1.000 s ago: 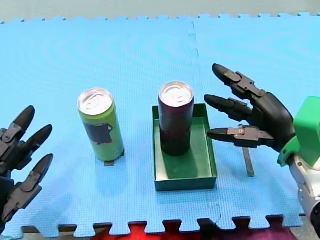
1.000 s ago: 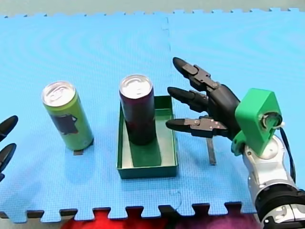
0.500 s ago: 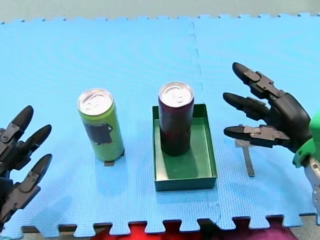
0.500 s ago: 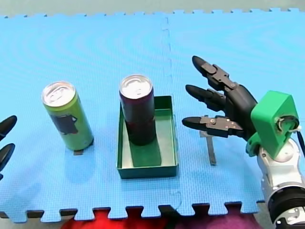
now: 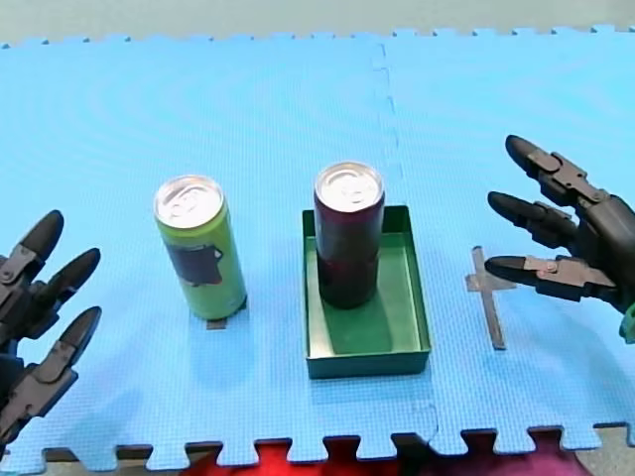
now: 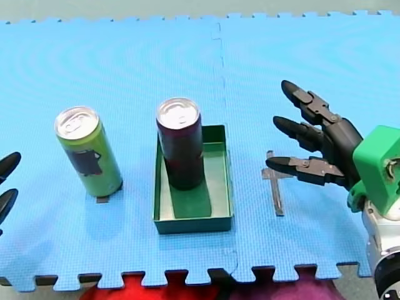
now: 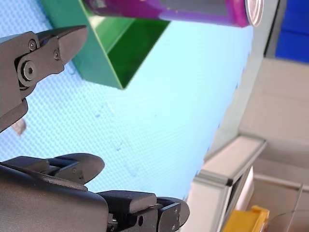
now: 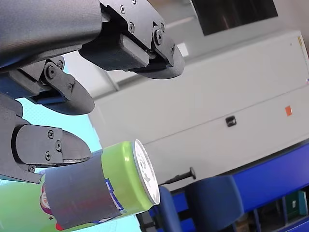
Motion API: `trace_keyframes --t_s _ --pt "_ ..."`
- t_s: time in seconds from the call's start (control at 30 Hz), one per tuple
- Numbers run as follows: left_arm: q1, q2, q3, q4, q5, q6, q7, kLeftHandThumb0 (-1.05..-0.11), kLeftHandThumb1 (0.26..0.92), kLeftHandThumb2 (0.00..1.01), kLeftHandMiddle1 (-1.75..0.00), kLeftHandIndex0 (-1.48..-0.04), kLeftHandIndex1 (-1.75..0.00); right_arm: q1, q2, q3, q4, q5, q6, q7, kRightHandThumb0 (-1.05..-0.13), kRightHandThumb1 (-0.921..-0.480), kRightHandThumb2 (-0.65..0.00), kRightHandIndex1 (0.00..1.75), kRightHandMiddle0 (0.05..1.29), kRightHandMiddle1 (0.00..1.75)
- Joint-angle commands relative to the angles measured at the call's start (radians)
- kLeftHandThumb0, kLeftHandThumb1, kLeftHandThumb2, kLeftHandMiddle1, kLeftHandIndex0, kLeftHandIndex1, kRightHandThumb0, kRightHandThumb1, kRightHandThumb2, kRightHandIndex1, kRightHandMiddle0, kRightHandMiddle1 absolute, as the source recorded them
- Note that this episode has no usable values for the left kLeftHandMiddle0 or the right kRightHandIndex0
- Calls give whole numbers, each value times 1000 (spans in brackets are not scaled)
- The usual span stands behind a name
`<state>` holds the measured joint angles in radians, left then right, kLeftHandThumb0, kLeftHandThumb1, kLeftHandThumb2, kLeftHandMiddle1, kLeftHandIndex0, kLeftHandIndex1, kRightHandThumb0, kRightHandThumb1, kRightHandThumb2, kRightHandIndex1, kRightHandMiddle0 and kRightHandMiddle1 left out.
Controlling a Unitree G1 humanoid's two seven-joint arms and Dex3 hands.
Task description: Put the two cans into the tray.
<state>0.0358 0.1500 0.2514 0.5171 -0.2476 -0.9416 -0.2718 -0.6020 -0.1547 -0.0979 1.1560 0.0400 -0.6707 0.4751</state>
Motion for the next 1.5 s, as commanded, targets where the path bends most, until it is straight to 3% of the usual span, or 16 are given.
trace_keyframes --t_s 0.0,0.13,0.27,0.33,0.37,0.47,0.63,0.93,1.27,1.47 --pt "-1 1 4 -1 -3 2 0 -1048 921 241 0 -466 0 4 -9 -9 -1 9 -9 -6 -1048 -741 -8 23 225 16" --pt "-5 -1 4 4 2 2 3 -1048 921 237 0 -466 0 9 -12 -16 3 6 -26 -25 -1048 -743 -7 25 234 17" --pt "-11 -4 6 18 26 -8 20 -1048 921 217 0 -467 -1 11 -15 -17 0 6 -26 -25 -1048 -746 -7 25 241 18" --pt "-20 -10 9 38 50 -18 42 -1048 868 92 0 -467 0 12 -13 -17 -1 8 -22 -23 -1048 -748 -7 24 243 17" --pt "-27 -14 9 54 55 -20 49 -1046 788 37 -1 -454 0 13 -11 -18 -1 10 -20 -22 -1048 -748 -7 23 244 16" --pt "-44 -18 7 91 39 -9 43 -1016 695 4 0 -435 0 16 -4 -21 2 14 -18 -20 -1048 -748 -6 22 246 15" --pt "-67 -12 5 126 18 37 22 -986 652 0 0 -419 0 19 9 -25 13 21 -20 -22 -1048 -744 -3 21 249 13" --pt "-107 11 9 162 46 121 39 -970 641 0 0 -401 0 18 20 -36 24 31 -18 -17 -1048 -741 -1 20 264 15" --pt "-148 11 3 210 63 132 48 -958 633 0 0 -380 0 13 20 -41 32 32 -24 -14 -1048 -747 -3 18 273 12" --pt "-192 32 -2 272 74 161 30 -953 631 0 0 -371 0 11 21 -49 36 42 -24 5 -1048 -747 -2 16 275 10"
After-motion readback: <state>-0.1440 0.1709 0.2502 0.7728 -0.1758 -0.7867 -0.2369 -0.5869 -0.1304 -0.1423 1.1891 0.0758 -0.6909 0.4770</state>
